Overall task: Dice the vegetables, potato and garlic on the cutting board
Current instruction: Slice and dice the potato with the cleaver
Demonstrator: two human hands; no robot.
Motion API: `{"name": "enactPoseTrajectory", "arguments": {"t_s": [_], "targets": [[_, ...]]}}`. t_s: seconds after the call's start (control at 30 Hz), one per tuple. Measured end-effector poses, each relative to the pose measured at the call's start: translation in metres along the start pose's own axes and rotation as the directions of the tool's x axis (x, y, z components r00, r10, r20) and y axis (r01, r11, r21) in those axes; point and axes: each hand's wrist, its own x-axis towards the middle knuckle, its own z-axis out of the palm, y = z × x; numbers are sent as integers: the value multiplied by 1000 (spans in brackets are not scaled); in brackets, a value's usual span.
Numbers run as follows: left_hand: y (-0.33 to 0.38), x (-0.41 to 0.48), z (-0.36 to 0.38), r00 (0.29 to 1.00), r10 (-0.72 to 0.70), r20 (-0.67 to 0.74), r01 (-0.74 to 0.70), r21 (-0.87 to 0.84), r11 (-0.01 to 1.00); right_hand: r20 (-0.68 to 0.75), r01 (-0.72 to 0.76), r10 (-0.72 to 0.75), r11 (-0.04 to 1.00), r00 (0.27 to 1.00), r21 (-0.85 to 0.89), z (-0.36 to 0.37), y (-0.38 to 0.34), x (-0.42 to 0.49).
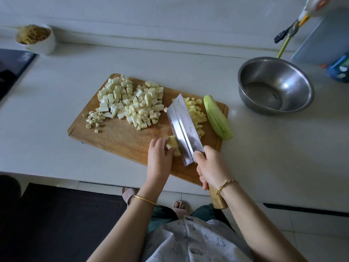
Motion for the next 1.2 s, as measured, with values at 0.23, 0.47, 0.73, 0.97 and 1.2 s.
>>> {"name": "enactPoseTrajectory", "arguments": {"t_s": [0.23, 0.47, 0.73, 0.97, 1.2], "targets": [[9, 7, -3, 996, -68, 57, 64, 78, 995, -58, 28, -22, 995, 998, 94, -41, -9, -6], [33, 14, 16, 990, 10, 140, -81, 512, 855, -34, 27, -25, 998, 999, 52, -48, -7, 0], [29, 20, 18, 991, 31, 127, -93, 523, 847, 0, 33, -33, 999, 999, 34, -46, -10, 7], [23, 41, -15, 980, 34, 196, -96, 314, 944, 30, 55, -56, 997, 998, 51, -47, -14, 14], [43, 117, -50, 947, -221, 234, 321, -641, 697, 129, 29, -56, 980, 990, 198, -48, -26, 14]]}}
